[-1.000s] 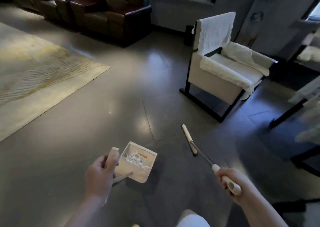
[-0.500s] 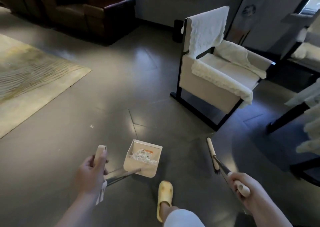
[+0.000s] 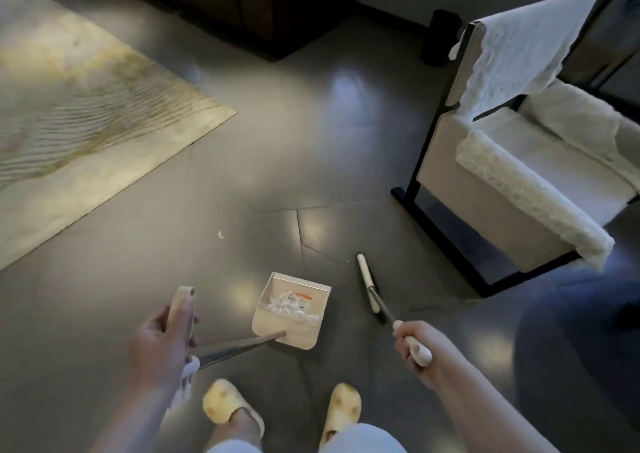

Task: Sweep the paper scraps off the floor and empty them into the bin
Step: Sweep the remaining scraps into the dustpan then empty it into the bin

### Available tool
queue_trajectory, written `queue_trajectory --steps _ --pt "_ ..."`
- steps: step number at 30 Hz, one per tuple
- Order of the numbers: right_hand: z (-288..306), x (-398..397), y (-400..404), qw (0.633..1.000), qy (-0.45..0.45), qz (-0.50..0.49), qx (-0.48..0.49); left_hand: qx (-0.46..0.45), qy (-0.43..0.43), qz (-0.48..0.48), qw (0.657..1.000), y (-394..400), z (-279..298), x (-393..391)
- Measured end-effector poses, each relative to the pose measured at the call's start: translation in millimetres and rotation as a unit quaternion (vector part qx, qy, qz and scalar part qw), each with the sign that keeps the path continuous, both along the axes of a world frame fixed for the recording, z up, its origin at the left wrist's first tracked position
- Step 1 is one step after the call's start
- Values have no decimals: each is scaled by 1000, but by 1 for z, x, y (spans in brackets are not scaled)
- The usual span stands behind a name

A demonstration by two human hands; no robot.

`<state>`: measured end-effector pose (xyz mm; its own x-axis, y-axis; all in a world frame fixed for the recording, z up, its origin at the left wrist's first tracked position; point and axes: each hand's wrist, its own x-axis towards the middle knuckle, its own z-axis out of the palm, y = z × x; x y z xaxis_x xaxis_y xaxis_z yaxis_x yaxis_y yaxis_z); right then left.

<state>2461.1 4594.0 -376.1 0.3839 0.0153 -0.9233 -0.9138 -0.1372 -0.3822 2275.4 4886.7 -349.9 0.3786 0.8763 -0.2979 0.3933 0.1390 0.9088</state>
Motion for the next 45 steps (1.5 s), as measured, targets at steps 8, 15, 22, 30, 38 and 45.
queue_trajectory --steps 8,15,22,30,38,45 --pt "29 33 45 999 22 -12 33 13 38 -38 998 86 1 16" --pt "17 20 131 995 -36 43 -88 31 16 -37 999 181 9 15" --pt "-3 20 247 1000 11 -15 -12 14 8 -10 1000 261 7 -6" --pt "14 48 268 999 40 1 24 33 23 49 998 321 -12 -7" --pt "0 66 336 995 -12 66 -78 43 42 72 996 364 -15 30" --pt "-2 76 426 994 28 107 0 39 53 138 988 407 -17 16"
